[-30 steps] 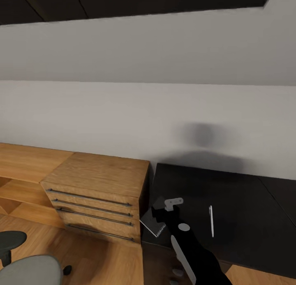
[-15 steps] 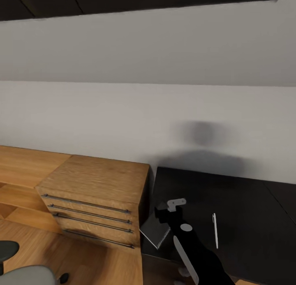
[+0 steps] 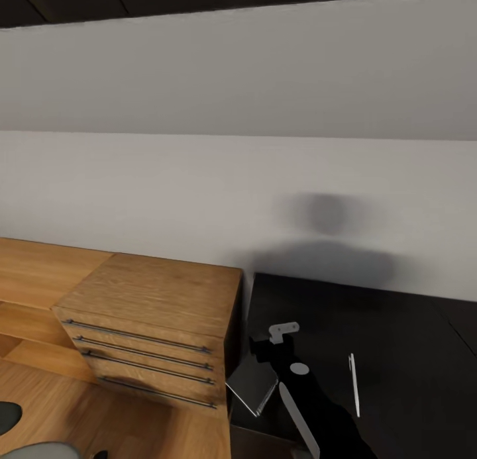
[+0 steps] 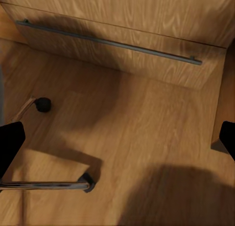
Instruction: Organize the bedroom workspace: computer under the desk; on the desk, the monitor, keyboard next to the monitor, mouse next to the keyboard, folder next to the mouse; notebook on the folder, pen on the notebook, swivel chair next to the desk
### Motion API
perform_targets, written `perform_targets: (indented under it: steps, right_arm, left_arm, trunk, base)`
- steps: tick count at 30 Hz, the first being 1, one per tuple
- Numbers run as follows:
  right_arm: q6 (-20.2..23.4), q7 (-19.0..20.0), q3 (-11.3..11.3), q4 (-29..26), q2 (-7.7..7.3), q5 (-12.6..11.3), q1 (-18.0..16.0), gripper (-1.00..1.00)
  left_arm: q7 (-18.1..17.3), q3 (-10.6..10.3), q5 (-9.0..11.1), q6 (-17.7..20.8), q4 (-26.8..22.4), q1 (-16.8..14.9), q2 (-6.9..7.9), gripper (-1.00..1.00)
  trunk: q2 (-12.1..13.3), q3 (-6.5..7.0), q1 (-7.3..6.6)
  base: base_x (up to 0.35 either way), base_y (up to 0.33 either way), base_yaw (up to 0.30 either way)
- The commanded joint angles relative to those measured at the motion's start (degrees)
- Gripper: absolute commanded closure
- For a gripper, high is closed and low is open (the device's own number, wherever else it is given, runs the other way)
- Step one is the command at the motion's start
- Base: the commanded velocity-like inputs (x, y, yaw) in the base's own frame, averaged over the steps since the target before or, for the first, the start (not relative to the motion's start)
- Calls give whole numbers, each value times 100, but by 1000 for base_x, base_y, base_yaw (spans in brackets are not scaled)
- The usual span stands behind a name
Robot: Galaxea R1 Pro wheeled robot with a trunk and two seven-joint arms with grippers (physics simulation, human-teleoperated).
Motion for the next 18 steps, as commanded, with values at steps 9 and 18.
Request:
perform_targets:
  steps: [9, 18]
  right_arm:
    - [33, -82, 62, 338, 32, -45, -5, -100]
    - [36, -57, 325, 596, 58, 129, -5, -100]
  left_arm:
    - [54, 19, -58, -14, 1, -5, -1, -100]
    - [54, 21, -54, -14, 1, -5, -1, -100]
  trunk:
    - [-4, -6, 2]
    - [-4, -6, 2]
  base:
    - [72, 46, 0]
    - [6, 4, 0]
